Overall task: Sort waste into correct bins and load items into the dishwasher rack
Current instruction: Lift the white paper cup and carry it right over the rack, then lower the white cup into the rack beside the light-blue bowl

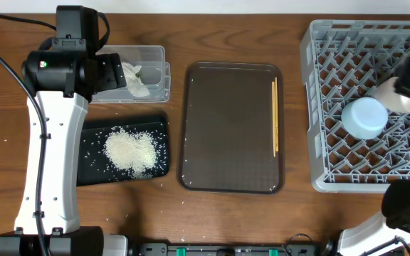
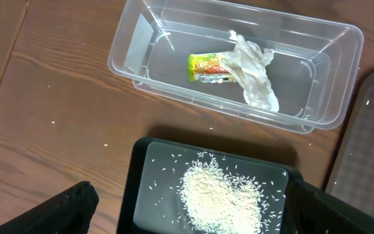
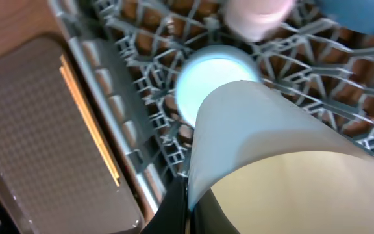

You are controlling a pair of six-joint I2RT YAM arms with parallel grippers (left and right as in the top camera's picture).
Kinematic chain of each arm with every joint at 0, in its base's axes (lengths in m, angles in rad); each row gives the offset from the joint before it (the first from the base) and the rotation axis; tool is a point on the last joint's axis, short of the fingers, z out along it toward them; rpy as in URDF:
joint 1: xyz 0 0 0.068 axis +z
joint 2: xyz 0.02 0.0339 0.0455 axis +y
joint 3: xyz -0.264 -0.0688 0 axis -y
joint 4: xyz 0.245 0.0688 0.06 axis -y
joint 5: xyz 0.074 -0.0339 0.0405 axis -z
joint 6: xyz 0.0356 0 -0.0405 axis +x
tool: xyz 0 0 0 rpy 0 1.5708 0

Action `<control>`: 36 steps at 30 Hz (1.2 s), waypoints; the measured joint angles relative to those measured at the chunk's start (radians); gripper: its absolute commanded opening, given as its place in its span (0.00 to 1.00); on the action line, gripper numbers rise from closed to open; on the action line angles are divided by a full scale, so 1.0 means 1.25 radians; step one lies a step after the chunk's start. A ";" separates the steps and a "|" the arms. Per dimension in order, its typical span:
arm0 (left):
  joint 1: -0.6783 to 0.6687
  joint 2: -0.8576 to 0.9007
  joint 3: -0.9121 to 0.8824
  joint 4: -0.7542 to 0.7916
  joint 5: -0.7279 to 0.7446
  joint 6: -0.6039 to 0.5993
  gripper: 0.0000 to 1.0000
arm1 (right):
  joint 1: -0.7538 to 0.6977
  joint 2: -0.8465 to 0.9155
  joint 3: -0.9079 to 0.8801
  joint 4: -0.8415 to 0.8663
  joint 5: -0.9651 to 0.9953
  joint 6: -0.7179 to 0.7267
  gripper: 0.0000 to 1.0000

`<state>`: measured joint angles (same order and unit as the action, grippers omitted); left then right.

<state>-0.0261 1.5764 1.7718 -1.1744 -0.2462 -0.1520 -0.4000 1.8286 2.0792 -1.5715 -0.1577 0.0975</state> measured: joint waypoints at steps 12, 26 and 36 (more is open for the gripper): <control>0.000 0.000 0.000 0.000 0.000 0.000 0.96 | -0.202 0.000 -0.002 -0.095 -0.418 -0.259 0.01; 0.000 0.000 0.000 0.000 0.000 0.000 0.96 | -0.398 0.001 -0.345 0.030 -0.713 -0.492 0.01; 0.000 0.000 0.000 0.000 0.000 0.000 0.96 | -0.439 0.002 -0.503 0.276 -0.877 -0.541 0.01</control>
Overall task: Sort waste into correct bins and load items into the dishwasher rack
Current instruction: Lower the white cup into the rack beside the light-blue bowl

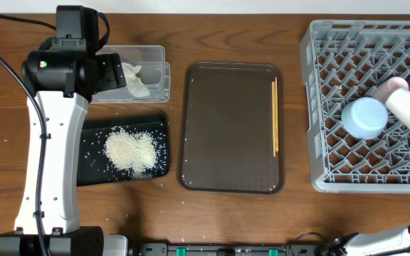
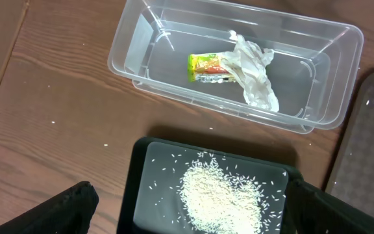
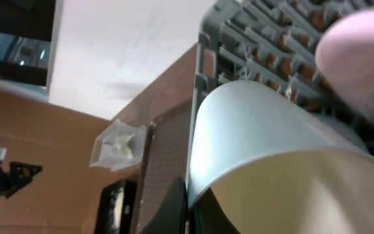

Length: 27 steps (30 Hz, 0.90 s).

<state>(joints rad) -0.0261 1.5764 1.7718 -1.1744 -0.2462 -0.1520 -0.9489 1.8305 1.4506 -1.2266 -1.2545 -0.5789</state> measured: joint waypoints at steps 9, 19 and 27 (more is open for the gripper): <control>0.000 0.000 0.000 0.000 0.000 0.000 0.96 | 0.000 0.013 -0.039 0.138 -0.029 0.086 0.01; 0.000 0.000 0.000 0.000 0.000 0.000 0.96 | 0.000 0.062 -0.055 0.145 -0.038 0.103 0.01; 0.000 0.000 0.000 0.000 0.000 0.000 0.96 | 0.000 0.086 -0.100 0.147 -0.048 0.111 0.01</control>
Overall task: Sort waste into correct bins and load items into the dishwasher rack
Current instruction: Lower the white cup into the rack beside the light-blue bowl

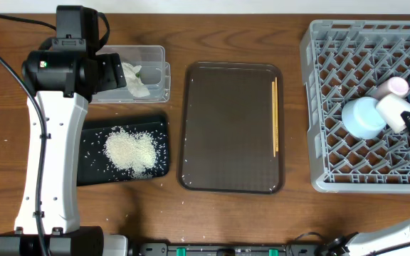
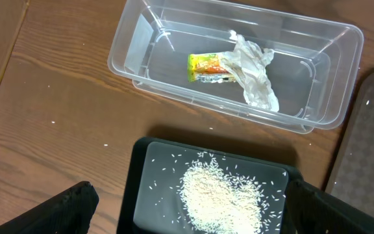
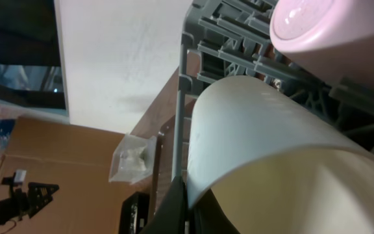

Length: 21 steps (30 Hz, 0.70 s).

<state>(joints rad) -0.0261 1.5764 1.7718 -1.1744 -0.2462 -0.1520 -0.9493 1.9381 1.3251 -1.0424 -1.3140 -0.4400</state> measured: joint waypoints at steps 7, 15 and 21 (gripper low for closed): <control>0.000 0.000 0.000 0.000 0.000 0.000 0.96 | 0.000 0.000 0.000 0.001 0.010 0.031 0.01; 0.000 0.000 0.000 0.000 0.000 0.000 0.96 | -0.020 0.000 0.000 -0.012 0.041 0.095 0.01; 0.000 0.000 0.000 0.000 0.000 0.000 0.96 | -0.056 -0.002 0.000 -0.052 0.048 0.110 0.01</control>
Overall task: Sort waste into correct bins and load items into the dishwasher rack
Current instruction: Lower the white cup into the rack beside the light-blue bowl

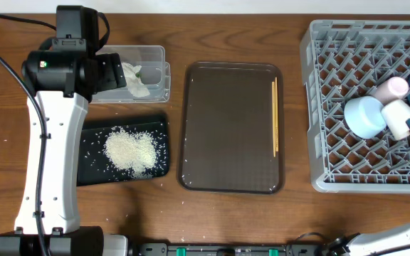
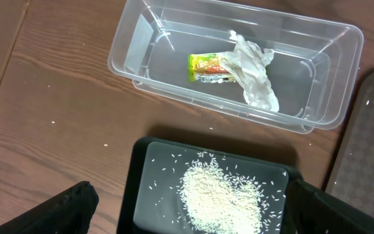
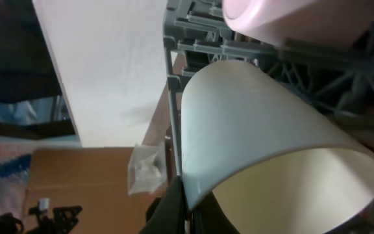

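Note:
A white cup (image 1: 398, 118) lies on its side in the grey dishwasher rack (image 1: 333, 107), beside a light blue cup (image 1: 364, 117) and a pink cup (image 1: 390, 89). My right gripper (image 3: 186, 211) is shut on the white cup (image 3: 258, 136) by its rim, at the rack's right edge. The pink cup (image 3: 297, 18) shows above it. My left gripper (image 2: 190, 214) is open above the black tray of rice (image 2: 216, 195), with nothing between its fingers. The clear waste bin (image 2: 239, 62) holds a crumpled tissue (image 2: 255, 68) and a wrapper (image 2: 206, 68).
A brown serving tray (image 1: 232, 128) sits mid-table with wooden chopsticks (image 1: 275, 117) along its right side. The clear bin (image 1: 137, 71) and the black tray (image 1: 127, 151) lie at the left, under the left arm. Rice grains are scattered on the wood.
The white cup in my right gripper has tipped further and sits a little lower right in the rack, beside the blue cup. The left arm has not moved.
My right gripper held the white cup over the rack above the blue cup. Then the cup was tilted on its side near the pink cup. By now it lies lower, between the rack's ribs, still gripped. The left arm stayed still throughout.

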You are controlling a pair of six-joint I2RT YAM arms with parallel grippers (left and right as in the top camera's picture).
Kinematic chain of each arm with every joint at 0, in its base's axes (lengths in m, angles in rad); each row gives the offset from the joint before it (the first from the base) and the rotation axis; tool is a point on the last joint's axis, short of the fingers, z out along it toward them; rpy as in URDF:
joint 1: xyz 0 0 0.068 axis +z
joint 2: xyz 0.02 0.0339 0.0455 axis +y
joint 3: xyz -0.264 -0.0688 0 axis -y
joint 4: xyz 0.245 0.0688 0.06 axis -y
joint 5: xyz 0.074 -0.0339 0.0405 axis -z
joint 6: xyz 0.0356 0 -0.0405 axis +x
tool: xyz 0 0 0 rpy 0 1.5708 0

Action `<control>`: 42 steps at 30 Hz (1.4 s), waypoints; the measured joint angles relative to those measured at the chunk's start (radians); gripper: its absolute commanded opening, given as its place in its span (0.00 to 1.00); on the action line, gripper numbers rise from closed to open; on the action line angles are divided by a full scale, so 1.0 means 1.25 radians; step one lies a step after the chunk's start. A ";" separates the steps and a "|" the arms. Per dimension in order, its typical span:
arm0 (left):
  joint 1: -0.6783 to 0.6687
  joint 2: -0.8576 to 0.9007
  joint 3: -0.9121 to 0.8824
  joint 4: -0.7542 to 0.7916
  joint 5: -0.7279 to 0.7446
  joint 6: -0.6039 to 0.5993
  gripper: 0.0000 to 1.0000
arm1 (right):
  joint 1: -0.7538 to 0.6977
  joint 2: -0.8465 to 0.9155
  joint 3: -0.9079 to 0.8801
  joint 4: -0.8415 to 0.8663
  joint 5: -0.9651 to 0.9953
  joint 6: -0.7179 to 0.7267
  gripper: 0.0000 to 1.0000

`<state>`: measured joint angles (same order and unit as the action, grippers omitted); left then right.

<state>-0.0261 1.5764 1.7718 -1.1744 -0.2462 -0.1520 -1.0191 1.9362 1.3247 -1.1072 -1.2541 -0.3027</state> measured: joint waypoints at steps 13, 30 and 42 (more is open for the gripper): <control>0.000 0.000 0.000 0.000 0.000 0.000 0.96 | -0.018 -0.004 0.000 -0.056 0.025 -0.010 0.01; 0.000 0.000 0.000 0.000 0.000 0.000 0.96 | -0.074 -0.132 -0.002 -0.066 0.247 0.052 0.10; 0.000 0.000 0.000 0.000 0.000 0.000 0.96 | -0.074 -0.144 -0.003 -0.052 0.224 0.045 0.08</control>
<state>-0.0261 1.5764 1.7718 -1.1744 -0.2462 -0.1520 -1.1114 1.7557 1.3205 -1.1717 -0.9745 -0.2466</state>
